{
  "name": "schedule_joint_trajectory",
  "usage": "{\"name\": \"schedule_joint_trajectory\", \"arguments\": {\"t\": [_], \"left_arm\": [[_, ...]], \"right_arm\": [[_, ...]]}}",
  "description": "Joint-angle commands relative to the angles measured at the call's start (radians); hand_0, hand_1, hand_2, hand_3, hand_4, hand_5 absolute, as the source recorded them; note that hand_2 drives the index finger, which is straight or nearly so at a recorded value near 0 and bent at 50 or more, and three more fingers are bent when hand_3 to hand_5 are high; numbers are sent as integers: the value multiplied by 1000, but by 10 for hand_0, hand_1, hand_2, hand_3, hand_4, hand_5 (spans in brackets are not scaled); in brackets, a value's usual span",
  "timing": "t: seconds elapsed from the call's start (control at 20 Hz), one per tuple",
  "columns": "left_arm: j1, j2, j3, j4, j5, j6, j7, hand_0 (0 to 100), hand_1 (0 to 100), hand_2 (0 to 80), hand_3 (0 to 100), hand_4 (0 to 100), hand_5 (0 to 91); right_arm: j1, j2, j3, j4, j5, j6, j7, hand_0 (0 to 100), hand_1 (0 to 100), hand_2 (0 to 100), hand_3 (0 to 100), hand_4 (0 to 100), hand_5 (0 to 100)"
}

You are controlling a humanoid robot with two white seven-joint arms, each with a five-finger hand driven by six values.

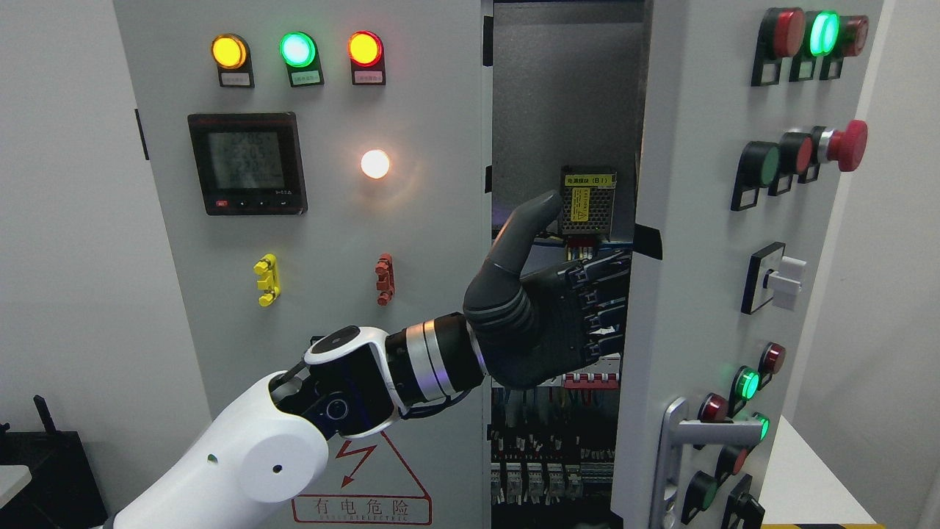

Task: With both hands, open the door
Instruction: 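Insert the left hand fingers behind the grey door's edge, then push the door outward with the left hand, swinging it open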

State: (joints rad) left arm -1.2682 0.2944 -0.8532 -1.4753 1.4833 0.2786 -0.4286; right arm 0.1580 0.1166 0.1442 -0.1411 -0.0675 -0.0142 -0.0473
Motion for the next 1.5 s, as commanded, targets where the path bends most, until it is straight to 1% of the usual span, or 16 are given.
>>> {"name": "schedule_joint_trajectory", "arguments": {"t": [0.0,0.1,0.2,0.3,0.45,0.65,0.75,0.95,1.1,1.45], "left_arm": [[0,-93,39,12,-12,11,-4,0,0,0,0,32,0],[0,-103,30,18,-14,11,5,0,0,0,0,32,0],[-2,-115,28,21,-15,11,27,0,0,0,0,32,0],[-2,-132,26,26,-18,11,31,0,0,0,0,32,0],[4,-159,26,33,-66,11,31,0,0,0,0,32,0],[6,-189,25,46,-86,11,33,0,0,0,0,32,0],[1,-210,23,47,-98,11,53,0,0,0,0,32,0],[-19,-215,-3,47,-97,10,56,0,0,0,0,32,0],[-51,-215,-49,46,-86,4,56,0,0,0,0,32,0],[-105,-224,-82,47,-54,1,56,0,0,0,0,32,0]], "right_arm": [[0,0,0,0,0,0,0,0,0,0,0,0,0],[0,0,0,0,0,0,0,0,0,0,0,0,0],[0,0,0,0,0,0,0,0,0,0,0,0,0],[0,0,0,0,0,0,0,0,0,0,0,0,0],[0,0,0,0,0,-1,0,0,0,0,0,0,0],[0,0,0,0,0,0,0,0,0,0,0,0,0],[0,0,0,0,0,-1,0,0,0,0,0,0,0],[0,0,0,0,0,-1,0,0,0,0,0,0,0],[0,0,0,0,0,0,0,0,0,0,0,0,0],[0,0,0,0,0,-1,0,0,0,0,0,0,0]]}}
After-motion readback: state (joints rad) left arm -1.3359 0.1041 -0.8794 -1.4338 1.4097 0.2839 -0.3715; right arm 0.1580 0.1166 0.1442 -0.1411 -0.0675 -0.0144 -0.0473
